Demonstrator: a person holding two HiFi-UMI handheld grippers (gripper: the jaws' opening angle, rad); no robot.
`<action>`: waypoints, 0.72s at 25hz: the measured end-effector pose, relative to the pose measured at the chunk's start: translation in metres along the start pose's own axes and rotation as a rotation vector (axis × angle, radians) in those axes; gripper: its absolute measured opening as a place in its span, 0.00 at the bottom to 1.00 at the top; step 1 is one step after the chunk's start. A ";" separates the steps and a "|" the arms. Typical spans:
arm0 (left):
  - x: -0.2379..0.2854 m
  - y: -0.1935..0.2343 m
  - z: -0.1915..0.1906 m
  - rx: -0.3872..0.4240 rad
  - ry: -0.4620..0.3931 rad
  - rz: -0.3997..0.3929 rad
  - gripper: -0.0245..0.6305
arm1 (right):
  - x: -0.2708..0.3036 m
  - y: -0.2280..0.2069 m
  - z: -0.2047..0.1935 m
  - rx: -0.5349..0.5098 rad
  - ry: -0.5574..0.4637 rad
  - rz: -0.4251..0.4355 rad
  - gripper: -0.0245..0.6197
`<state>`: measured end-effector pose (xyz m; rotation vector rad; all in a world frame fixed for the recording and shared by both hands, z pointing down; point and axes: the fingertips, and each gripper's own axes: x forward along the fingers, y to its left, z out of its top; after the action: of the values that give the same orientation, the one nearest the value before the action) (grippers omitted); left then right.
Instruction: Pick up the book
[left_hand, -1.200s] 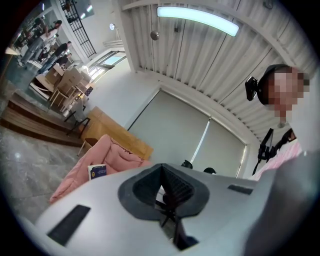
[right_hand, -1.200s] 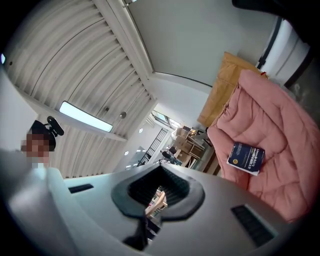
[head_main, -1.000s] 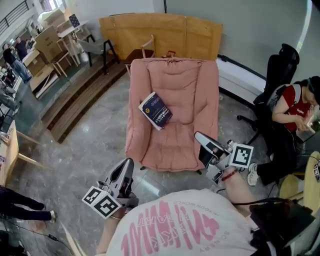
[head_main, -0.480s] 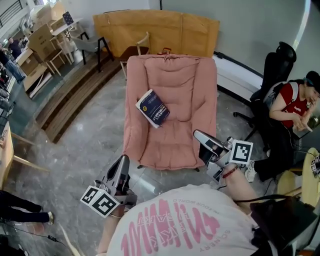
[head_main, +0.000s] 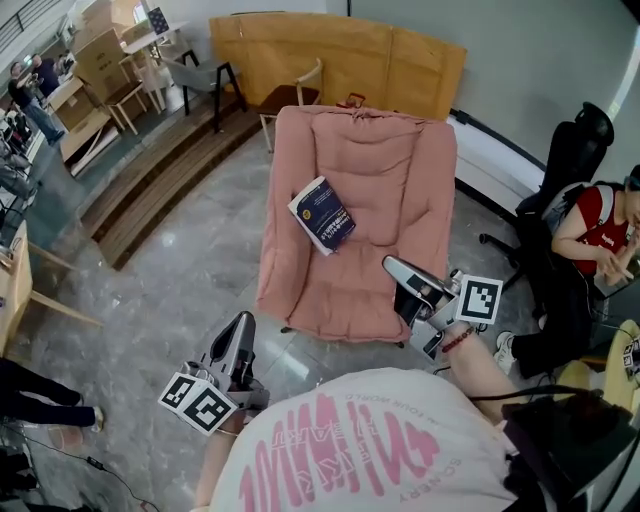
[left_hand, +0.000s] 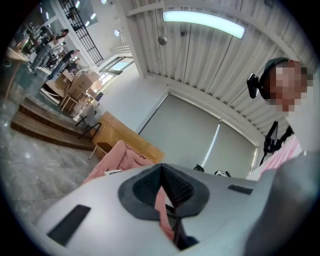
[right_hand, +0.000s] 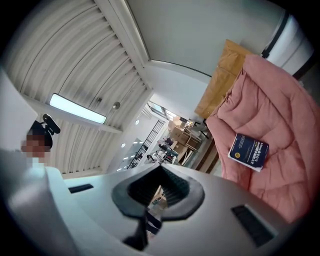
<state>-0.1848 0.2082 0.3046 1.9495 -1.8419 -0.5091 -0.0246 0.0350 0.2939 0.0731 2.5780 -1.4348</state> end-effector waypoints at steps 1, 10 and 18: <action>-0.001 0.003 0.003 -0.009 -0.006 0.007 0.05 | 0.003 0.001 0.001 0.001 0.003 0.002 0.05; 0.015 0.008 0.000 0.058 0.037 -0.052 0.05 | -0.001 -0.035 0.003 0.028 -0.077 -0.030 0.05; 0.041 0.009 -0.006 0.012 0.016 -0.056 0.05 | -0.024 -0.061 0.018 0.067 -0.105 -0.099 0.05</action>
<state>-0.1864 0.1668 0.3151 2.0120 -1.7888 -0.4996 -0.0073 -0.0116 0.3403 -0.1195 2.4811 -1.5164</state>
